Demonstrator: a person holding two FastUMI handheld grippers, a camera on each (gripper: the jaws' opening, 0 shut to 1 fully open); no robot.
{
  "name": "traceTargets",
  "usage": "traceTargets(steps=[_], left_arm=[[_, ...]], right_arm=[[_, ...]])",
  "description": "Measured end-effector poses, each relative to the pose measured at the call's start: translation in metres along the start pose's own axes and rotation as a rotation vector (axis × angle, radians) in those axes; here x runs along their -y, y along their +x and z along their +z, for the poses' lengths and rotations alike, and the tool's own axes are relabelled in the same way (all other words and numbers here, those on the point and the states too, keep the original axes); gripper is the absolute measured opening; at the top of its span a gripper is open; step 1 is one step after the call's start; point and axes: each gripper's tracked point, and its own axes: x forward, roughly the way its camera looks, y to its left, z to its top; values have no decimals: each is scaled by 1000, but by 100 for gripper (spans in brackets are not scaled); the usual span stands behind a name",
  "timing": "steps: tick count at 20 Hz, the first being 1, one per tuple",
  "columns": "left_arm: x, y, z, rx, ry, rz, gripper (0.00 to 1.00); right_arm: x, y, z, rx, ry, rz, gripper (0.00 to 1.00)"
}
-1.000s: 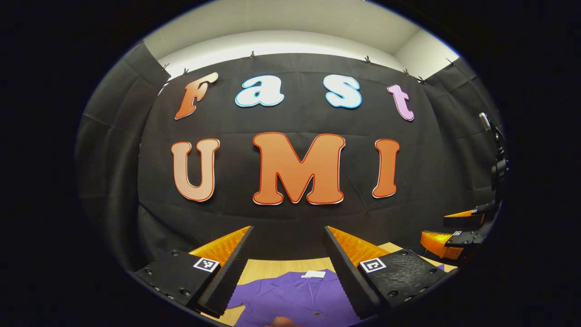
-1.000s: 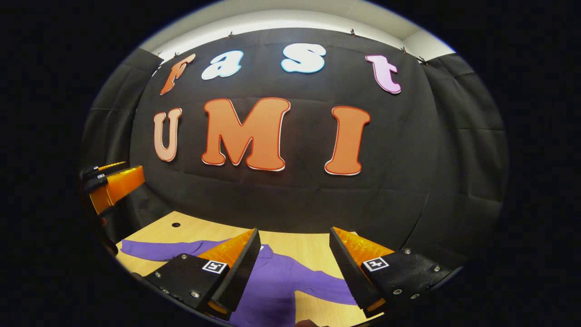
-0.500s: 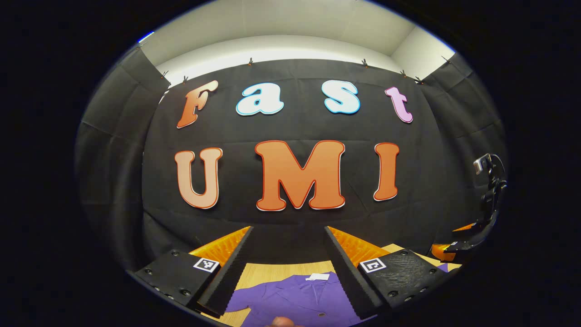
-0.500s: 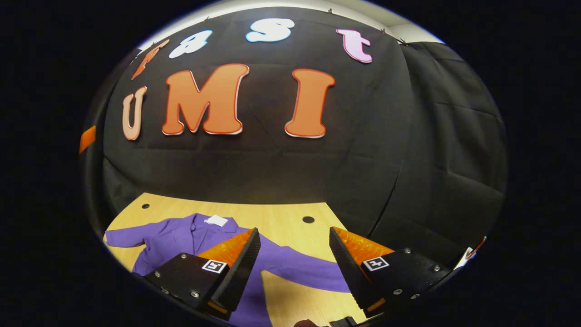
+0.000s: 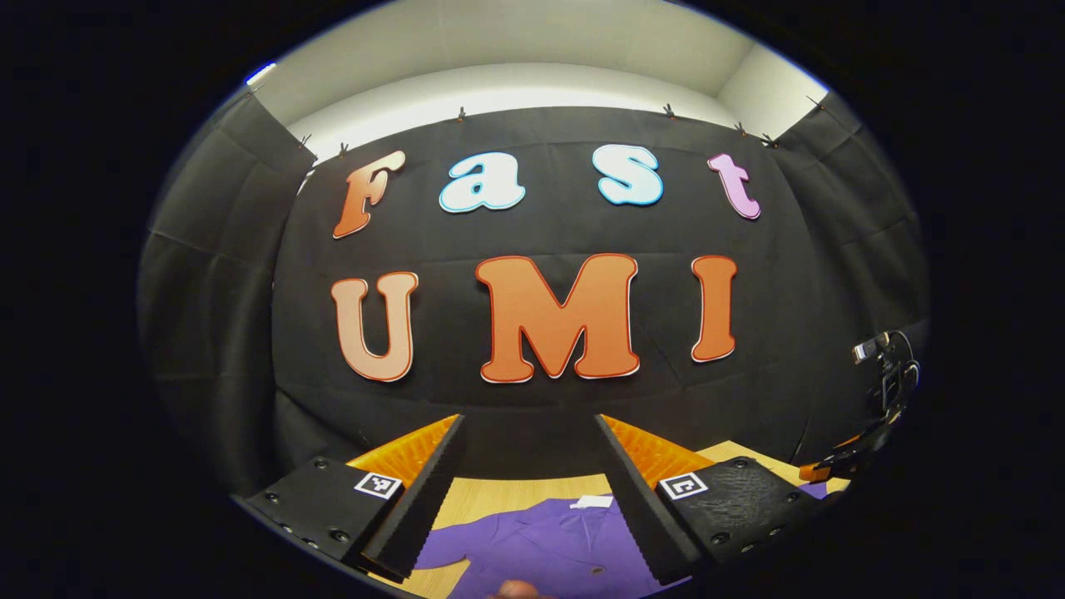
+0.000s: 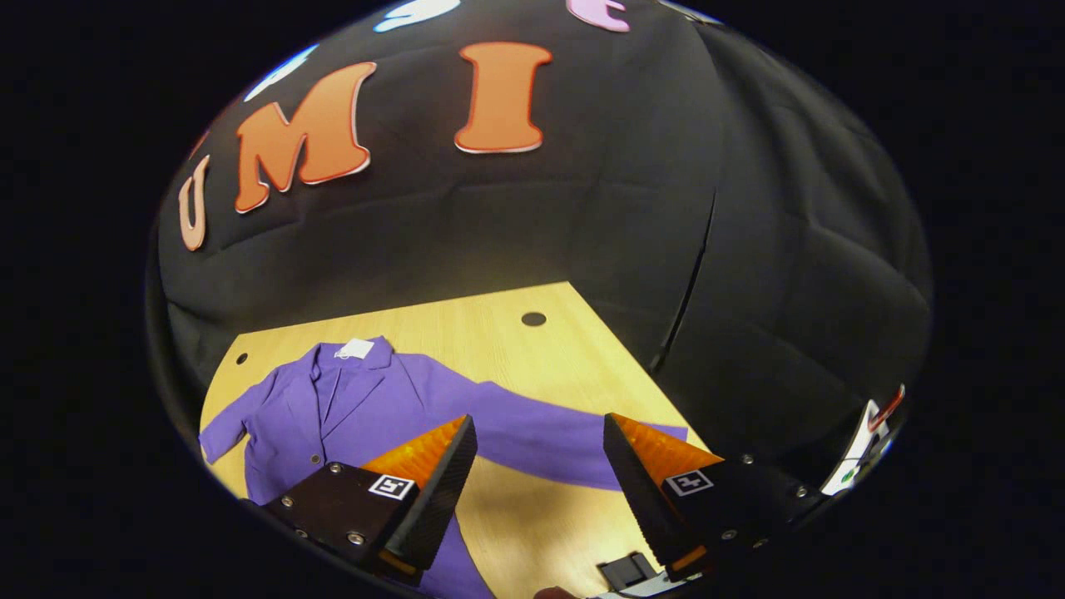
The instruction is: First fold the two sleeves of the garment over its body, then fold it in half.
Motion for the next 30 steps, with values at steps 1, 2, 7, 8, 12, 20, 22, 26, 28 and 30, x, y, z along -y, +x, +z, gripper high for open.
traceTargets(steps=[1, 2, 7, 8, 12, 20, 22, 26, 28, 30], left_arm=[[2, 0, -2, -8, -1, 0, 96], [3, 0, -5, -15, 0, -1, 94], [8, -1, -14, -43, 17, 7, 96], [7, -1, -16, -48, 19, 12, 96], [1, -1, -21, -69, 25, 48, 96], [0, -4, -30, -108, 33, 110, 95], [2, -6, -35, -125, 32, 127, 96], [11, -10, -48, -165, 62, 143, 95], [17, -12, -53, -184, 70, 141, 95], [22, -12, -58, -198, 82, 139, 95]], right_arm=[[9, 7, -6, -26, 9, -11, 94], [20, 12, -11, -52, 10, -31, 94], [70, 42, -36, -208, 72, -91, 94], [77, 48, -44, -245, 94, -92, 94], [102, 71, -67, -392, 162, -97, 94], [136, 97, -110, -642, 284, -71, 94], [143, 105, -118, -669, 312, -69, 95], [156, 122, -135, -714, 294, -98, 100], [159, 127, -140, -728, 286, -107, 100], [159, 132, -144, -735, 276, -108, 94]])
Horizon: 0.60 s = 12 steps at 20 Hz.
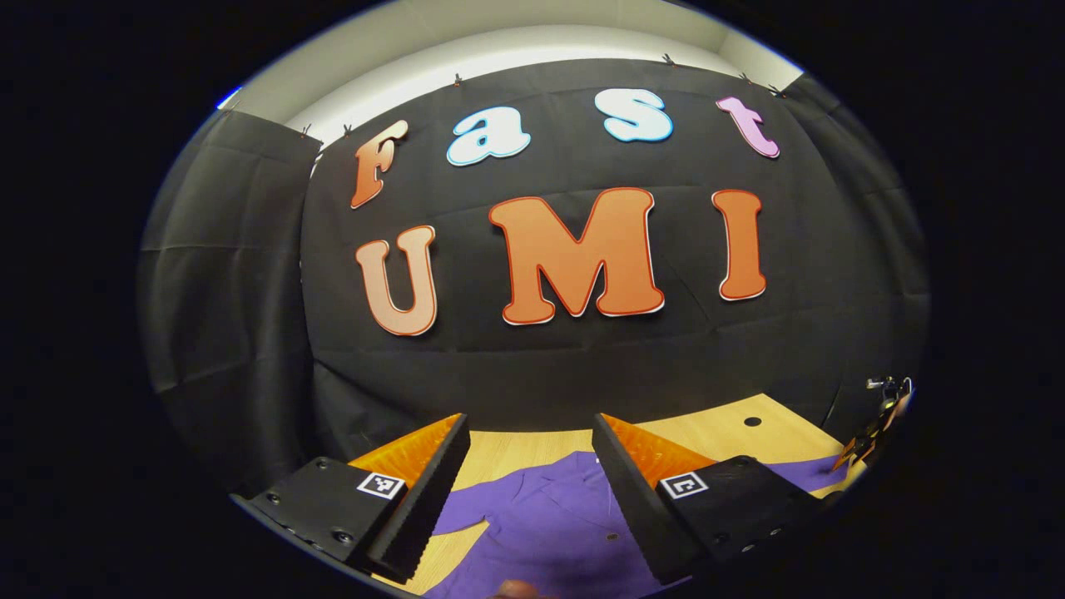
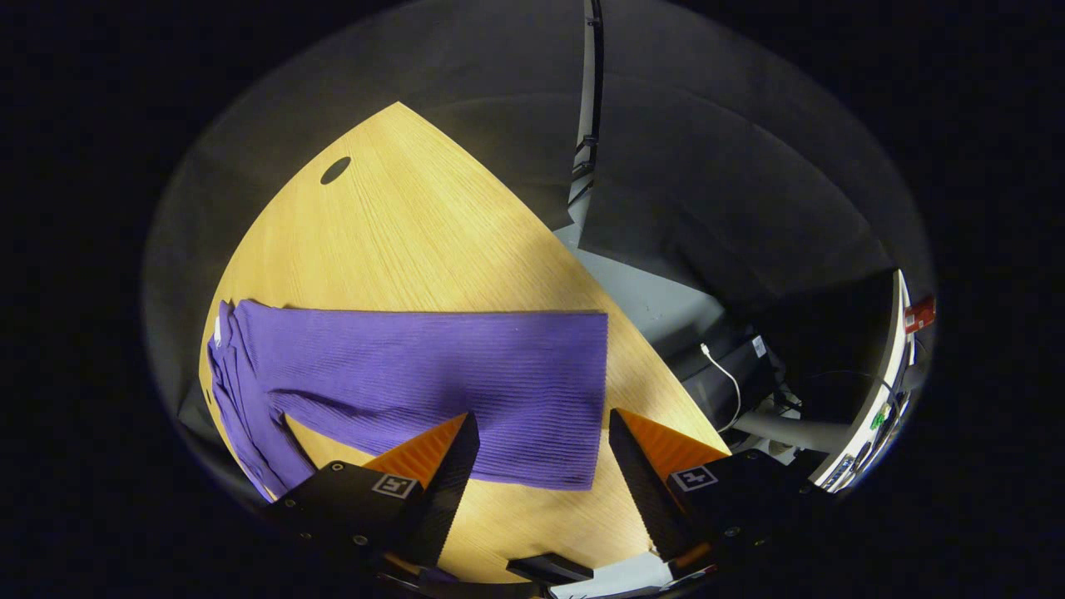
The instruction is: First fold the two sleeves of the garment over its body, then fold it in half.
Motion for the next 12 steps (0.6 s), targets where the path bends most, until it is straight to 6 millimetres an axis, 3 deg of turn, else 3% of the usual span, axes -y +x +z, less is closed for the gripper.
traceTargets(steps=[3, 7, 8, 12], left_arm=[[5, 0, 0, -11, 12, 2, 95], [12, 0, 0, -14, 24, 0, 96], [14, 1, -1, -20, 25, -1, 96], [16, -3, 0, -19, 33, -6, 98]], right_arm=[[7, 9, -3, -18, -17, -53, 93], [7, 9, 1, -3, -40, -73, 79], [4, 8, 1, -4, -44, -69, 56], [-4, 10, 4, 30, 31, -19, 9]])
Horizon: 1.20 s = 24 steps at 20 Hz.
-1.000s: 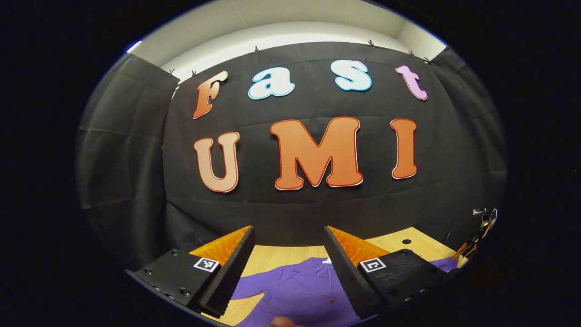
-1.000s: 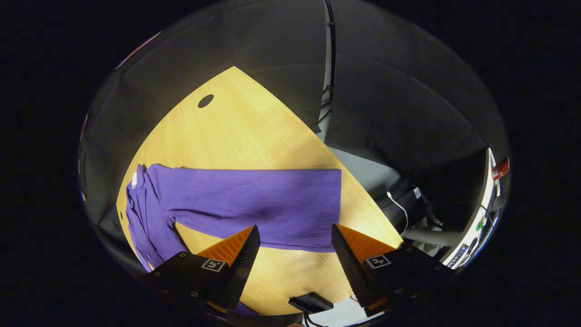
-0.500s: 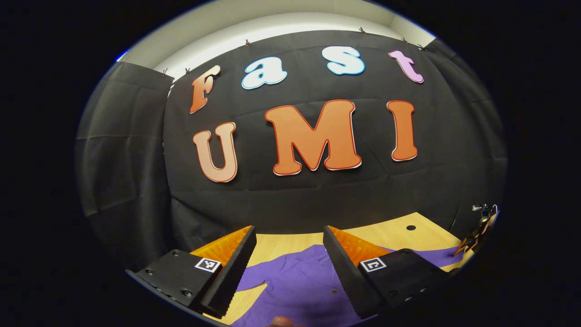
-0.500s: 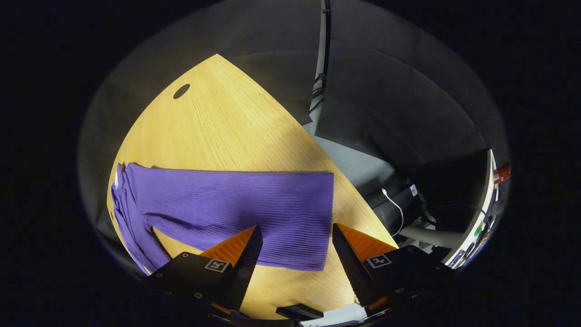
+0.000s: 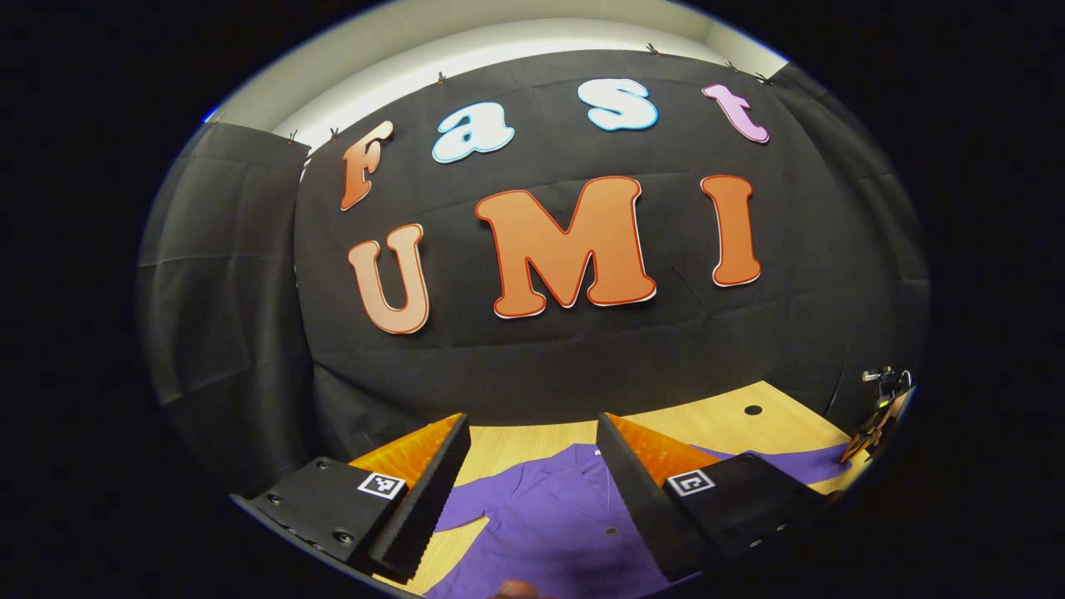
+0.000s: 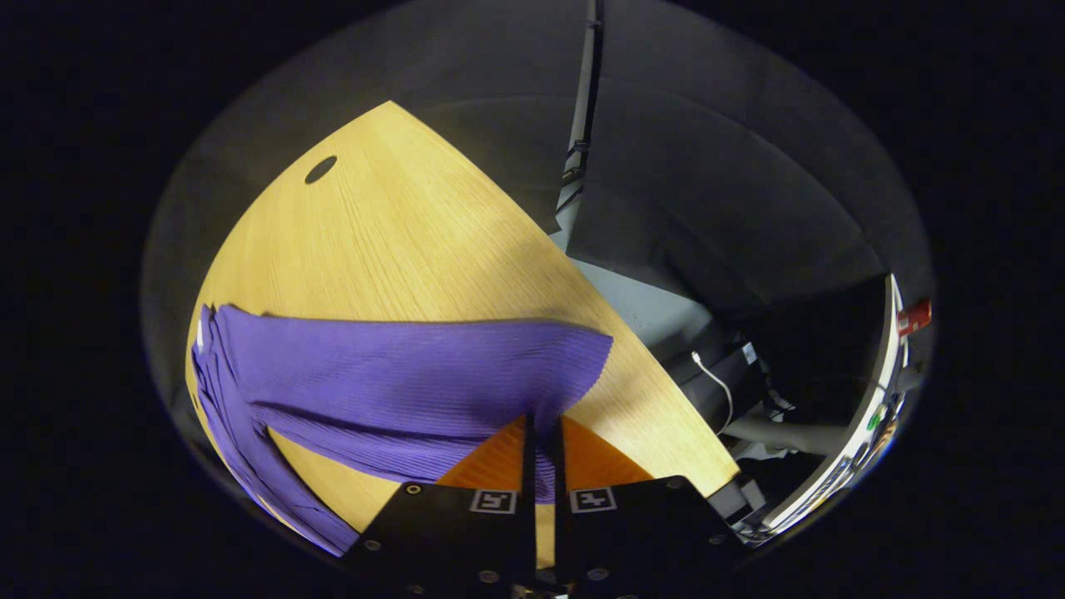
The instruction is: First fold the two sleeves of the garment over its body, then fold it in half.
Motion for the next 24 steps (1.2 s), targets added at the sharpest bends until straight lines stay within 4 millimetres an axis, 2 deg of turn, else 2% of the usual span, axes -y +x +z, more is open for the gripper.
traceTargets(steps=[3, 6, 10, 15, 18, 21, 24], left_arm=[[-5, 1, -3, 1, -7, -5, 100], [-13, 5, -7, 0, -21, -18, 100], [-26, 8, -12, 11, -33, -69, 98], [-58, 17, -11, 38, -70, -122, 98], [-75, 24, -13, 49, -86, -151, 98], [-95, 28, -16, 56, -105, -162, 98], [-120, 34, -20, 56, -118, -153, 98]], right_arm=[[-11, -13, -5, 7, 43, 70, 5], [-22, -43, -5, 64, 28, 104, 5], [-45, -94, -11, 160, 11, 125, 5], [-73, -155, -26, 263, 7, 140, 5], [-102, -188, -36, 308, 10, 184, 5], [-128, -213, -39, 360, -21, 199, 4], [-174, -235, -43, 406, -90, 226, 5]])
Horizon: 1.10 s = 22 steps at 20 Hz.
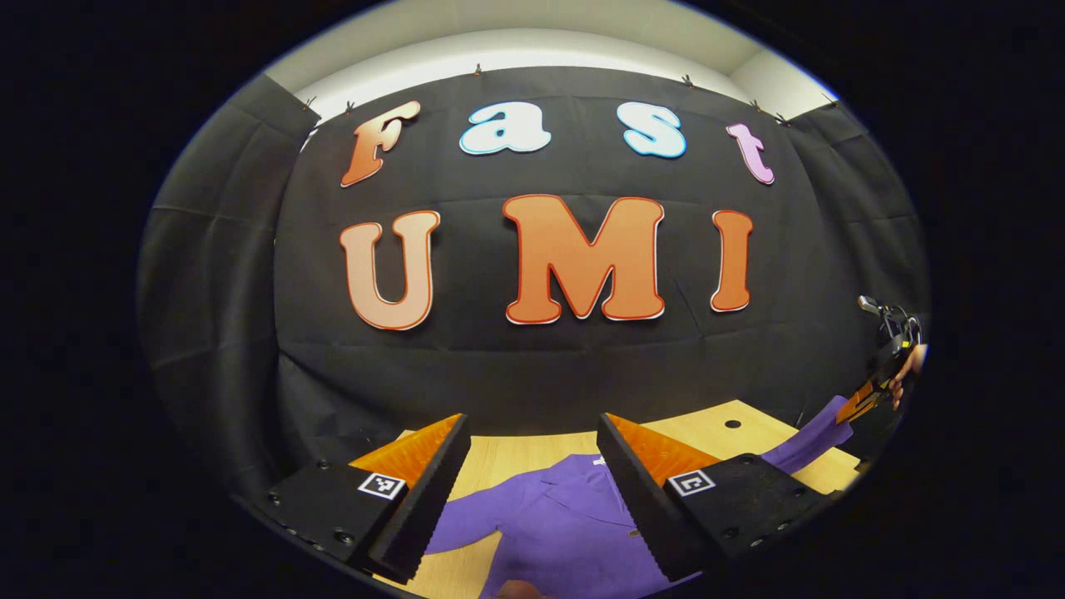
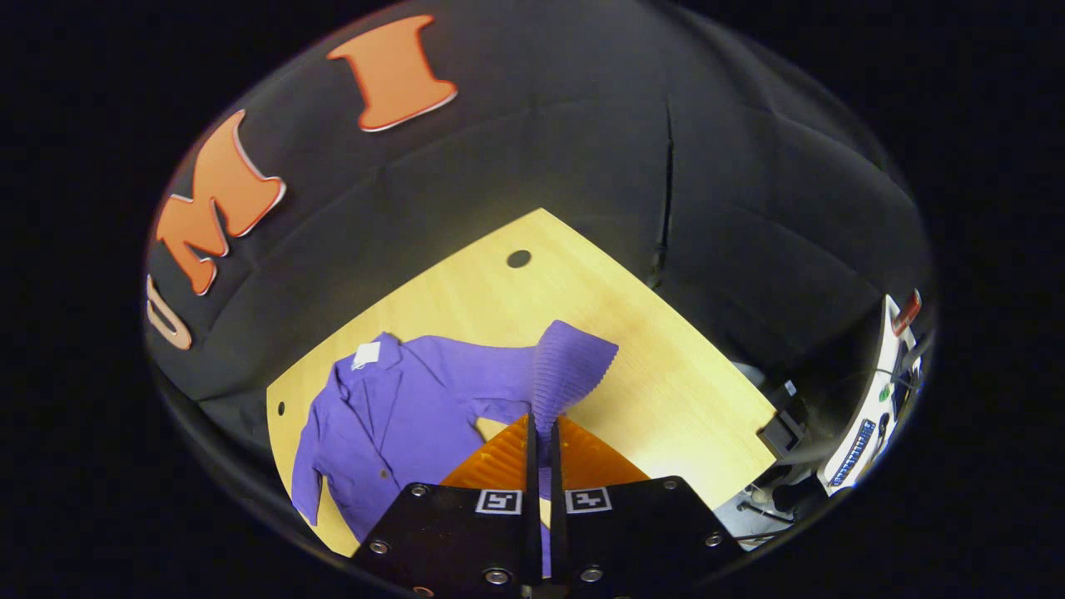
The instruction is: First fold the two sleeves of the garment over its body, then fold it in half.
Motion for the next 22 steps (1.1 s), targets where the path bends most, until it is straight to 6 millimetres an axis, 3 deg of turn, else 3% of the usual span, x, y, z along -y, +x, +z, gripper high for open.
traceTargets(steps=[6, 10, 15, 22], left_arm=[[-54, -3, -3, 5, -16, 66, 98], [-81, -4, -9, -9, -30, 114, 99], [-110, -10, -11, -16, -15, 173, 99], [-155, -26, -18, -40, 29, 286, 98]], right_arm=[[-89, -13, 11, 62, -134, 53, 4], [-151, -8, 5, 70, -246, 113, 4], [-231, 12, -11, 51, -351, 207, 4], [-330, 33, -55, -1, -459, 312, 4]])
